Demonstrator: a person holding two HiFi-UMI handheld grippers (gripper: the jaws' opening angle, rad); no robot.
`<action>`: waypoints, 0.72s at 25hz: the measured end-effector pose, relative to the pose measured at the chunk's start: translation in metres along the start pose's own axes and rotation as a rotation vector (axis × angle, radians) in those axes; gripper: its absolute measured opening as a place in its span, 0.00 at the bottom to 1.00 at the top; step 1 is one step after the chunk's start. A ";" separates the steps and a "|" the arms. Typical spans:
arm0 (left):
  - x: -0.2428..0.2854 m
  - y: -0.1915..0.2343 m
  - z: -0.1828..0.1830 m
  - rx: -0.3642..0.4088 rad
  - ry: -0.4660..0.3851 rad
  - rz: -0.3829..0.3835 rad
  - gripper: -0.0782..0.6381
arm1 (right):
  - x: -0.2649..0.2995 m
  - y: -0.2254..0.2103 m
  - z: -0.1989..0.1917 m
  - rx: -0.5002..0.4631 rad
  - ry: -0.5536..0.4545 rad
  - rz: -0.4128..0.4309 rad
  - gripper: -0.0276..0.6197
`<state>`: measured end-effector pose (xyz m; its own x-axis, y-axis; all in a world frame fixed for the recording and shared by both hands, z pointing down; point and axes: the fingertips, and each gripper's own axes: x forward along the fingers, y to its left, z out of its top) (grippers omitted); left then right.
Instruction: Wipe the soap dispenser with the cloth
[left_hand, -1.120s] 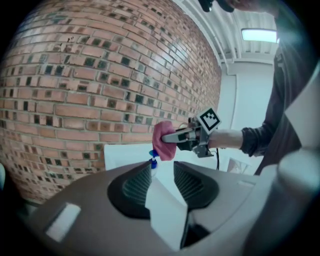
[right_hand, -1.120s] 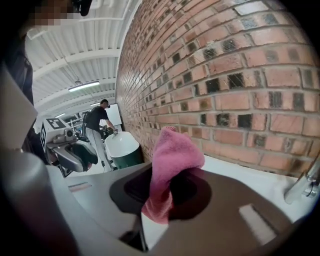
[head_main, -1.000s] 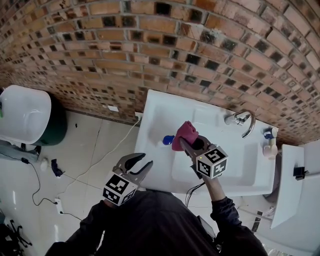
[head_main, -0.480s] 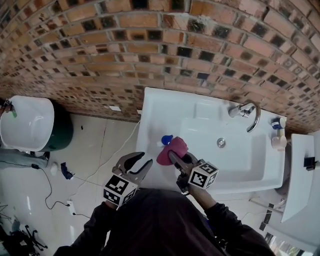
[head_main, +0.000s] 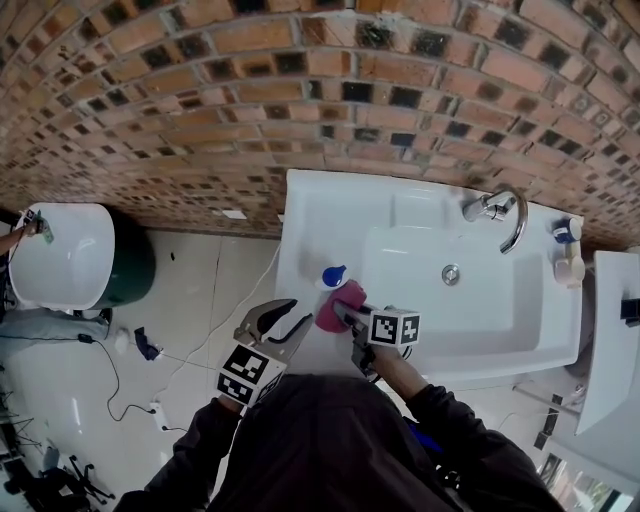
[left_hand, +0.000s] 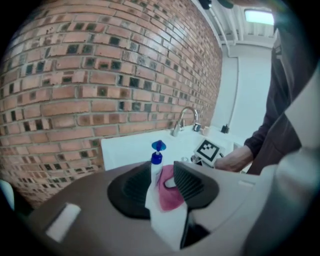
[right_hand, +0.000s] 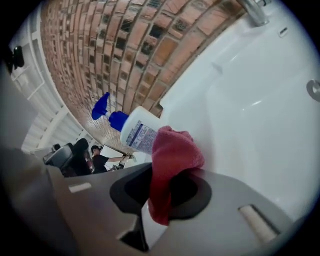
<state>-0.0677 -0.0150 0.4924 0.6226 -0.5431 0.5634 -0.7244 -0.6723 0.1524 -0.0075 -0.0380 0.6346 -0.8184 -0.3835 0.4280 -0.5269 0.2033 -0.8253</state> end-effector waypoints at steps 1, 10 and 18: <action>0.006 0.000 -0.002 0.015 0.011 -0.003 0.31 | 0.001 -0.002 -0.001 0.020 0.011 0.005 0.15; 0.055 0.002 -0.008 0.074 0.113 0.022 0.31 | -0.045 0.026 0.058 -0.483 0.107 0.075 0.15; 0.079 -0.003 -0.015 0.096 0.164 0.003 0.32 | -0.026 0.031 0.074 -1.013 0.351 0.041 0.15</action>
<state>-0.0205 -0.0484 0.5489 0.5585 -0.4614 0.6894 -0.6896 -0.7201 0.0767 0.0142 -0.0886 0.5710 -0.7750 -0.1116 0.6220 -0.3102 0.9247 -0.2206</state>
